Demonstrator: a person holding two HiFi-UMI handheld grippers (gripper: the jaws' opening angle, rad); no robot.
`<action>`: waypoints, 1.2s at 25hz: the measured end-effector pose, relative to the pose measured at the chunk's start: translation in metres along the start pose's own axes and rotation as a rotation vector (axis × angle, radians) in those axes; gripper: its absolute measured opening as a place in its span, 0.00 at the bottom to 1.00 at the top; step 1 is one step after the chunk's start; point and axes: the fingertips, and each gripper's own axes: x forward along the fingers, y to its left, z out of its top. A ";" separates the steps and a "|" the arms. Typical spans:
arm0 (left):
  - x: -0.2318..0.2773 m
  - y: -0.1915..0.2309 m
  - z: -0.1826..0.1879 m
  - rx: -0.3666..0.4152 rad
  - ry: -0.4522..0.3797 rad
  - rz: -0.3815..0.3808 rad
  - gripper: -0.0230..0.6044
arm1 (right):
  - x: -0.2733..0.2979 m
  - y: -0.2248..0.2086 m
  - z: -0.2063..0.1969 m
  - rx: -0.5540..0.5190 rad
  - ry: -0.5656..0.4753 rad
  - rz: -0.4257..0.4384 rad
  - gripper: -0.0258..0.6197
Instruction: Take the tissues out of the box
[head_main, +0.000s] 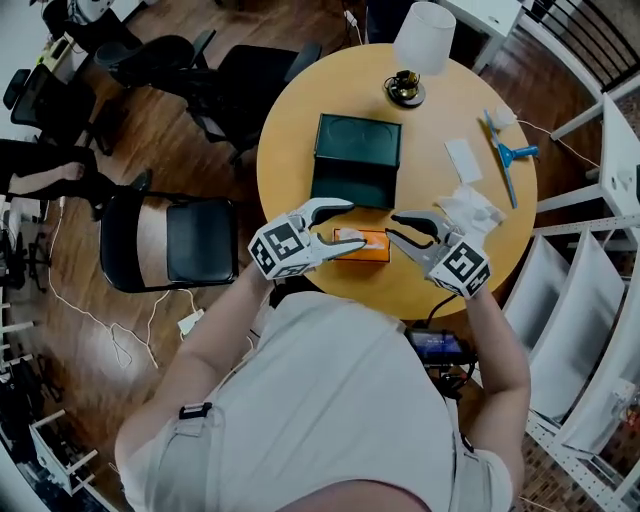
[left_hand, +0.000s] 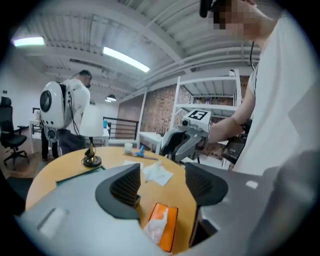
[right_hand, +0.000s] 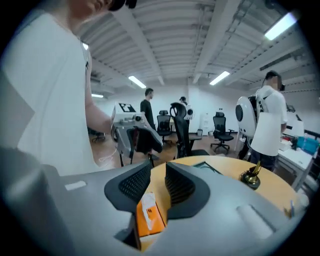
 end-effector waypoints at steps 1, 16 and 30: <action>-0.002 -0.002 0.013 0.015 -0.046 0.006 0.47 | -0.007 0.001 0.011 0.011 -0.056 0.005 0.18; 0.011 -0.040 0.048 0.037 -0.231 0.027 0.04 | -0.085 0.023 0.041 0.050 -0.343 -0.086 0.04; 0.031 -0.070 0.029 0.011 -0.243 0.046 0.04 | -0.101 0.046 0.020 0.032 -0.362 -0.035 0.04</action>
